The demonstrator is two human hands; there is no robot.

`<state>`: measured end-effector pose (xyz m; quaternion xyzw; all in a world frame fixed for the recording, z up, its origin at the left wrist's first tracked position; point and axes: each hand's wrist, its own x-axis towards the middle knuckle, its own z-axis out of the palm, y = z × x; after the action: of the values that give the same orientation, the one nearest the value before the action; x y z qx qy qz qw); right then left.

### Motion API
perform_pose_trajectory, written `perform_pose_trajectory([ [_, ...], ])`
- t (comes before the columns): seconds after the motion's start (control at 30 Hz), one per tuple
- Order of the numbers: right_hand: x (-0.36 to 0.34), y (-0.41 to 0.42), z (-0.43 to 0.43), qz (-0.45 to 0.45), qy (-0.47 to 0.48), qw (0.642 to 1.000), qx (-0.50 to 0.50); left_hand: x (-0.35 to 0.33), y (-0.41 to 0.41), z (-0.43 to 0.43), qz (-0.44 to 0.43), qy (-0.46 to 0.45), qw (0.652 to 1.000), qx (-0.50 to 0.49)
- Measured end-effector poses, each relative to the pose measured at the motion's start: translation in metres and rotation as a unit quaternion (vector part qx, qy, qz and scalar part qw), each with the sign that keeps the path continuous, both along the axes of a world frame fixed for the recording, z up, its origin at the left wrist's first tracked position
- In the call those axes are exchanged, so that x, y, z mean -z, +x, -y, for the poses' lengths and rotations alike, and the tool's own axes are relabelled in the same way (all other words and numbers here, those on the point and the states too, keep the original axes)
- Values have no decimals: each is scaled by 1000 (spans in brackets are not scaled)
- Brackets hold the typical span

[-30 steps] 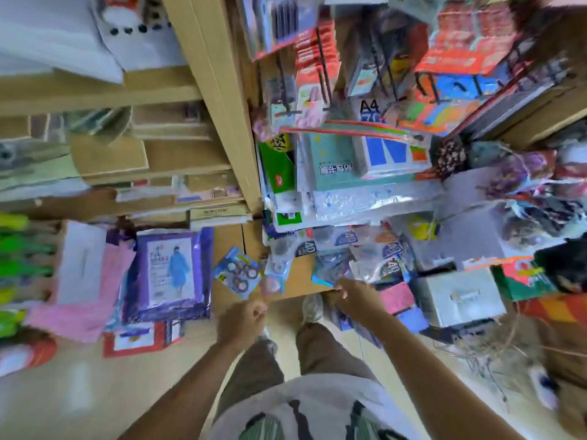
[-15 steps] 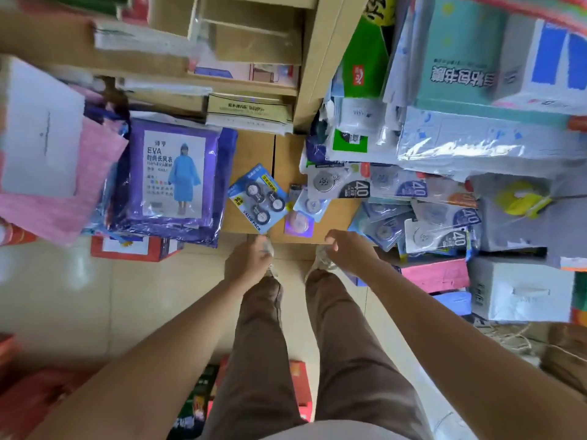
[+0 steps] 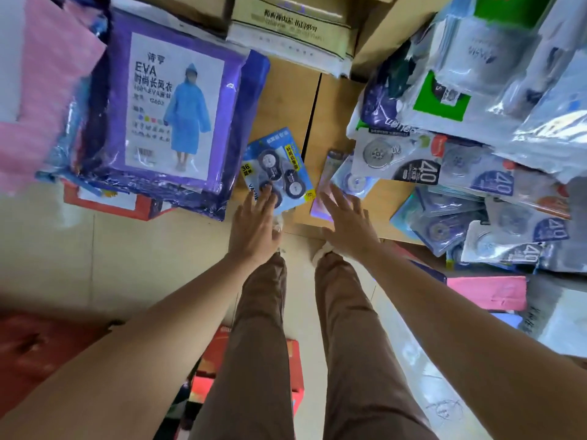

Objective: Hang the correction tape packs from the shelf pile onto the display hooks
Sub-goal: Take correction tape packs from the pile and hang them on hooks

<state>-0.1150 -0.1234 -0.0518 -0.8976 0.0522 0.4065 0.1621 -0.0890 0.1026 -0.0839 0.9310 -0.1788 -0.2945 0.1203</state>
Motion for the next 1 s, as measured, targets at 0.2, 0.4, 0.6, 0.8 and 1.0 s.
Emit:
perform_pose_trajectory([
  [0.2, 8, -6, 1, 19, -58, 998, 33, 1, -16, 12, -18, -105, 934, -341],
  [0.4, 7, -17, 14, 16, -112, 980, 164, 3, -6, 40, -179, -177, 738, -627],
  [0.6, 24, -1, -1, 43, 47, 888, 455, 14, 3, 28, -169, -112, 767, -609],
  [0.8, 45, 17, -38, 57, 15, 786, 615, 6, -5, 0, -173, -160, 774, -587],
  [1.0, 42, 19, -58, 48, 1, 846, 531, -18, -15, -24, -203, -226, 736, -605],
])
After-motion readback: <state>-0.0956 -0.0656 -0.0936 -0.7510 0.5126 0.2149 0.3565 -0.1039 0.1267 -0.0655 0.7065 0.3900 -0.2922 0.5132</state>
